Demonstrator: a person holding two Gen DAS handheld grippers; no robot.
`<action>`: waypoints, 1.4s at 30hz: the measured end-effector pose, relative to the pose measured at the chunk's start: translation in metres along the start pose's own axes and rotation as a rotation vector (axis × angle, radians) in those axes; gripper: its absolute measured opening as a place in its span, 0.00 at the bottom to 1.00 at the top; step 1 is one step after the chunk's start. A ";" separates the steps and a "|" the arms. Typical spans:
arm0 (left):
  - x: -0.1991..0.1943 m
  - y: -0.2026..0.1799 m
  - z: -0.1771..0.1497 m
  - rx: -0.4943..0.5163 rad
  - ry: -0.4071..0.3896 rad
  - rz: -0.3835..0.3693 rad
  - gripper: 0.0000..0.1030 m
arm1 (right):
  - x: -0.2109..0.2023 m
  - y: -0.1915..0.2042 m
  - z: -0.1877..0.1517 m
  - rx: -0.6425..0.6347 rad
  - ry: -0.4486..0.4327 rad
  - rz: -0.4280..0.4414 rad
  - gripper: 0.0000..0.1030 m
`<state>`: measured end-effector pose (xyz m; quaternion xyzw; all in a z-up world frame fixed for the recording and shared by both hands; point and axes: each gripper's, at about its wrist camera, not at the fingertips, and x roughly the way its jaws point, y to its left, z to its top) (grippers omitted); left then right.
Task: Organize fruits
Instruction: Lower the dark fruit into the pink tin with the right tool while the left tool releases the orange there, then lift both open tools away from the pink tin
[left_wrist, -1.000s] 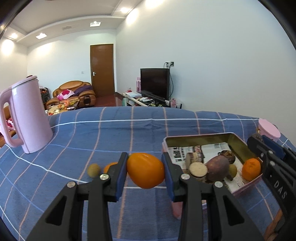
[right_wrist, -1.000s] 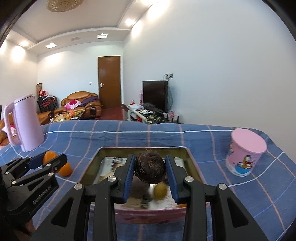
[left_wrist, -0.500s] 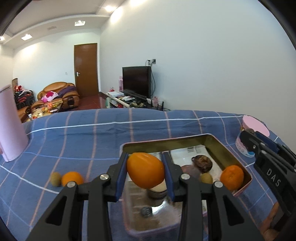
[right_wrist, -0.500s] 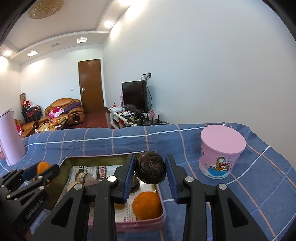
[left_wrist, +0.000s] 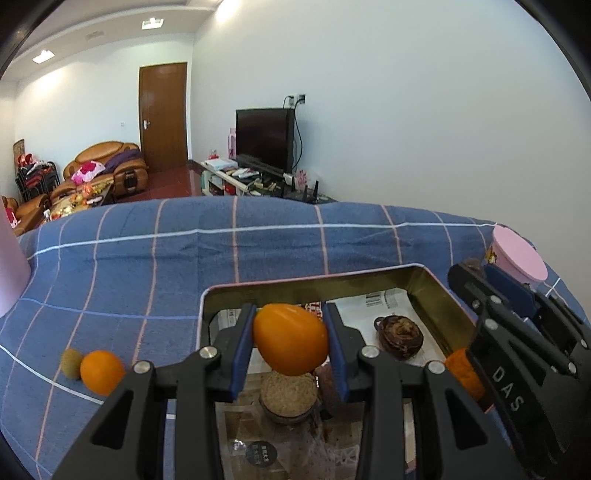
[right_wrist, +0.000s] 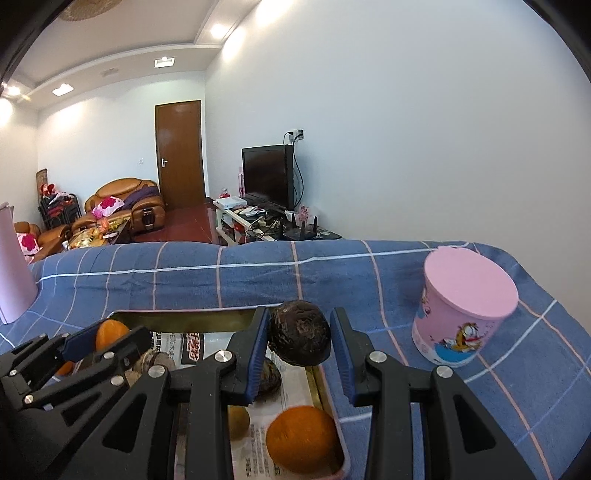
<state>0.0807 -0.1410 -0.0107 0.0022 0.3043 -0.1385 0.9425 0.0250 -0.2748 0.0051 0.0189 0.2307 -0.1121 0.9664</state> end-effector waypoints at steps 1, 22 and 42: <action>0.003 0.000 0.001 -0.002 0.015 0.001 0.37 | 0.003 0.002 0.000 -0.005 0.013 0.013 0.35; 0.006 0.008 -0.002 -0.037 0.045 0.047 0.60 | 0.034 -0.005 -0.007 0.104 0.166 0.262 0.35; -0.049 0.005 -0.013 0.024 -0.204 0.105 1.00 | -0.023 -0.018 0.003 0.160 -0.177 0.118 0.78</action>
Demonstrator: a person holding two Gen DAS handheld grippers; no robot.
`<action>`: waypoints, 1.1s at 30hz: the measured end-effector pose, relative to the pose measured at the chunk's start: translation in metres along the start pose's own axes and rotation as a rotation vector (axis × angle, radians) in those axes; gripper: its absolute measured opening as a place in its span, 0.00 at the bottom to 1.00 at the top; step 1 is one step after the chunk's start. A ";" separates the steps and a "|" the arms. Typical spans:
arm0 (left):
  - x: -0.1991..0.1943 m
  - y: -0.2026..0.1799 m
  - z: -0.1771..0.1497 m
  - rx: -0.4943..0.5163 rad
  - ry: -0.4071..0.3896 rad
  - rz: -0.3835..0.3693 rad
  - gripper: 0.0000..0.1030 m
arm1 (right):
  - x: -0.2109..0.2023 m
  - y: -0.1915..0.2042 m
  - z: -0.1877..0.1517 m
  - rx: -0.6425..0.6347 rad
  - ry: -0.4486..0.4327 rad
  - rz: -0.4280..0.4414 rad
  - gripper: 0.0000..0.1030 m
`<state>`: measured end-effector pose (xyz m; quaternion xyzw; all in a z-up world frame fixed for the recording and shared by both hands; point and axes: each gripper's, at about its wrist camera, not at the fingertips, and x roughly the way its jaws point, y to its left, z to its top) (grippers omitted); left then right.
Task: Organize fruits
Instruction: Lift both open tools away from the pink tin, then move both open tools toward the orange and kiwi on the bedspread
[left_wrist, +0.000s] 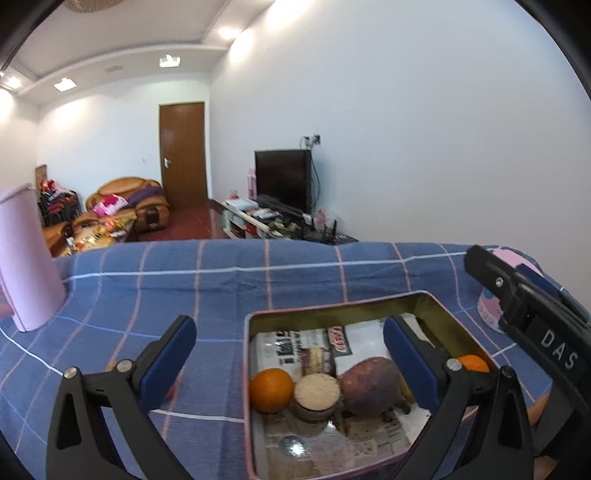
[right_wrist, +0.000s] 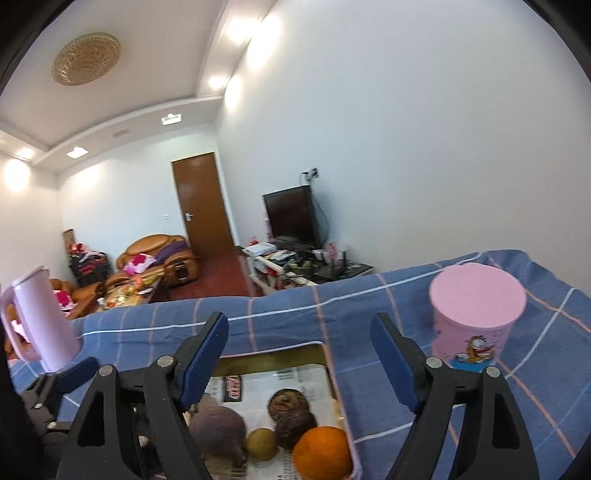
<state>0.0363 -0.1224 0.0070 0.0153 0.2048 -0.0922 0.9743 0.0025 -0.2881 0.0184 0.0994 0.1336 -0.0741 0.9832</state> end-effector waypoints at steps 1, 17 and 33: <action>-0.002 0.002 0.001 0.004 -0.019 0.018 1.00 | -0.001 0.001 0.000 -0.002 -0.011 -0.007 0.78; -0.027 0.015 -0.008 0.028 -0.087 0.074 1.00 | -0.033 -0.002 -0.008 -0.006 -0.090 -0.145 0.86; -0.046 0.025 -0.016 0.003 -0.075 0.035 1.00 | -0.057 0.020 -0.021 -0.025 -0.056 -0.165 0.86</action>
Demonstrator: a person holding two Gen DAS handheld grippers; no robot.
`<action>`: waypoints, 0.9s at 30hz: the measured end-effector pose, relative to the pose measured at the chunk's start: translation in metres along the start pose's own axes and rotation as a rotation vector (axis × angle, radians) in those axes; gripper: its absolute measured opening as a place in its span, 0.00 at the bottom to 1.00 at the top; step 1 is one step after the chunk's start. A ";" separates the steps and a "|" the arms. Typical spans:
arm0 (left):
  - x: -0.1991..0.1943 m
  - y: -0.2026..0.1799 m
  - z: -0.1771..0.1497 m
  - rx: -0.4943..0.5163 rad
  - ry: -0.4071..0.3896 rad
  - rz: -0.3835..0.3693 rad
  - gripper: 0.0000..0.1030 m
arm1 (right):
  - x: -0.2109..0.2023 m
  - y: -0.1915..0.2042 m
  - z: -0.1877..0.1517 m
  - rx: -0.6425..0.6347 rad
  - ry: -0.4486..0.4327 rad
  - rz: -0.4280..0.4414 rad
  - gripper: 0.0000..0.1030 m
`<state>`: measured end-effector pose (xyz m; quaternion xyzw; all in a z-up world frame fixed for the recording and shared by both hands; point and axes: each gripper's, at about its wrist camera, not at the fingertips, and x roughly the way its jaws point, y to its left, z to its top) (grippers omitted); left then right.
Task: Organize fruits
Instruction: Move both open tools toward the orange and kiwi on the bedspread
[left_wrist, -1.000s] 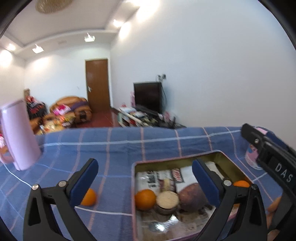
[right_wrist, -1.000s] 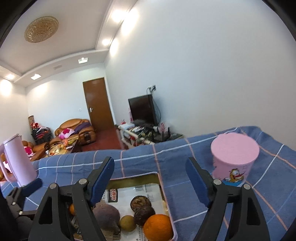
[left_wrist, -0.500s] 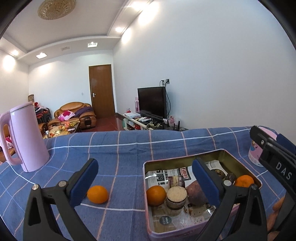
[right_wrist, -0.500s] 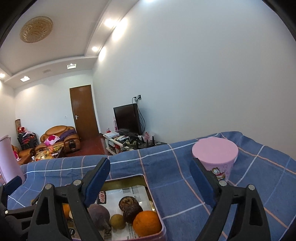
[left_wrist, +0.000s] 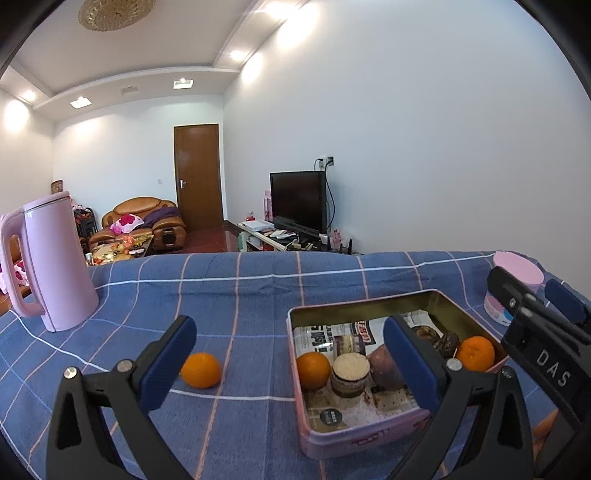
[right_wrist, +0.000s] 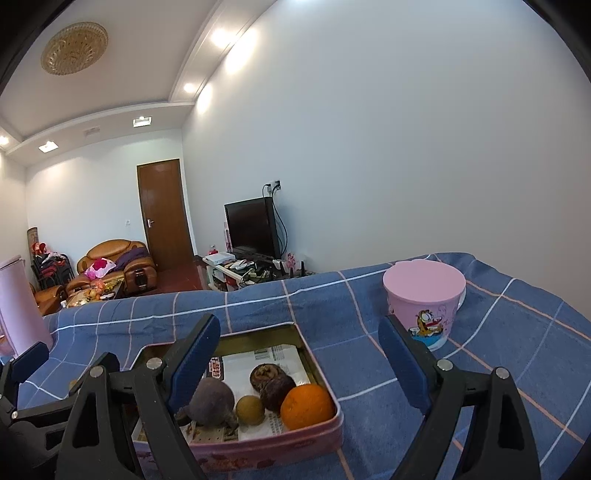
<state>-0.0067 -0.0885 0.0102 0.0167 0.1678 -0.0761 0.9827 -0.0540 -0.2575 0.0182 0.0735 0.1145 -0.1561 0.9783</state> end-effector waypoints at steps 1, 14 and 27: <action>-0.001 0.001 -0.001 -0.002 0.001 -0.003 1.00 | -0.001 0.001 0.000 0.001 -0.001 0.000 0.86; -0.018 0.007 -0.007 0.021 0.001 -0.024 1.00 | -0.018 0.011 -0.011 0.089 0.029 0.019 0.86; -0.011 0.044 -0.009 -0.004 0.052 -0.014 1.00 | -0.021 0.040 -0.013 0.052 0.035 0.037 0.86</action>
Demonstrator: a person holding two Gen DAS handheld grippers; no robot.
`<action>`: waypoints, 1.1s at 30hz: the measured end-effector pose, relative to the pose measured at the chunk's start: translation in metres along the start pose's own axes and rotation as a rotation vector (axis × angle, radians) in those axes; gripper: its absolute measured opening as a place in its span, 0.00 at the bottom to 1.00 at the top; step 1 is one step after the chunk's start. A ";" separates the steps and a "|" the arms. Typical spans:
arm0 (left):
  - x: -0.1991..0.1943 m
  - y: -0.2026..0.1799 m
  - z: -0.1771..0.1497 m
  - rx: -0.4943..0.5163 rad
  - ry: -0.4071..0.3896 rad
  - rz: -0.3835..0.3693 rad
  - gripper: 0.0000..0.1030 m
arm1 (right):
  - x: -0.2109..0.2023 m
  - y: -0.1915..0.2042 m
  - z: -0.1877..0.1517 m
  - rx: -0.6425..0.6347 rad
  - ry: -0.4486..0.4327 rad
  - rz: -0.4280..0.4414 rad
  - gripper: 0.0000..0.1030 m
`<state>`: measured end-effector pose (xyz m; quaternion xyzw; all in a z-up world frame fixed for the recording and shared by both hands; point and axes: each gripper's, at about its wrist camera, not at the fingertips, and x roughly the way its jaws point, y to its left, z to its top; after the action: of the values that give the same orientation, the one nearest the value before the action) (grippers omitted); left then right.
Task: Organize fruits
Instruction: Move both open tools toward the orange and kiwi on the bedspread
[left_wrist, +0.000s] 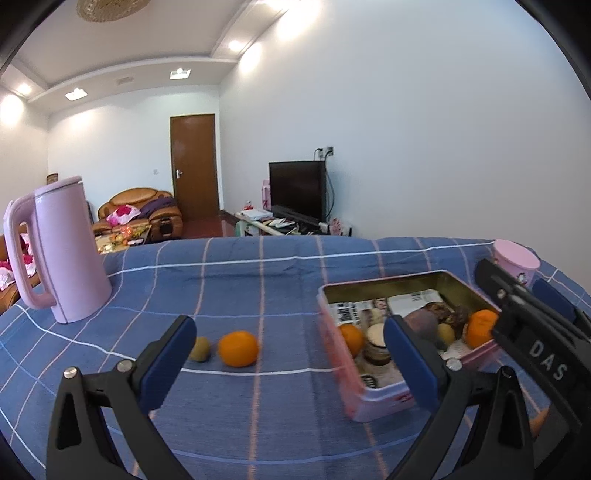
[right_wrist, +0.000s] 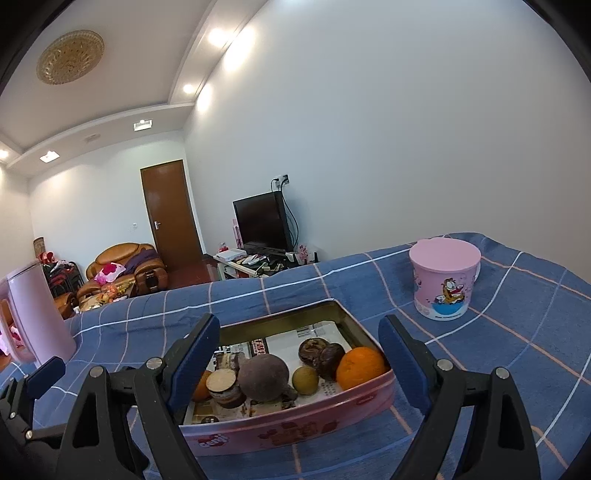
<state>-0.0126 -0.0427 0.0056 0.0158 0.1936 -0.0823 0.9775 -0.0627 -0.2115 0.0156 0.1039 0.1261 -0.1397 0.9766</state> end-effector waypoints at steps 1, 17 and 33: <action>0.002 0.005 0.000 -0.006 0.004 0.006 1.00 | 0.002 0.002 0.000 -0.001 0.004 0.003 0.86; 0.025 0.079 0.004 -0.059 0.061 0.114 1.00 | 0.017 0.070 -0.010 -0.070 0.038 0.098 0.86; 0.069 0.174 -0.003 -0.226 0.250 0.276 1.00 | 0.062 0.152 -0.027 -0.274 0.232 0.249 0.85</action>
<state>0.0785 0.1181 -0.0235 -0.0574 0.3175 0.0772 0.9434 0.0348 -0.0774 -0.0013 0.0002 0.2418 0.0133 0.9702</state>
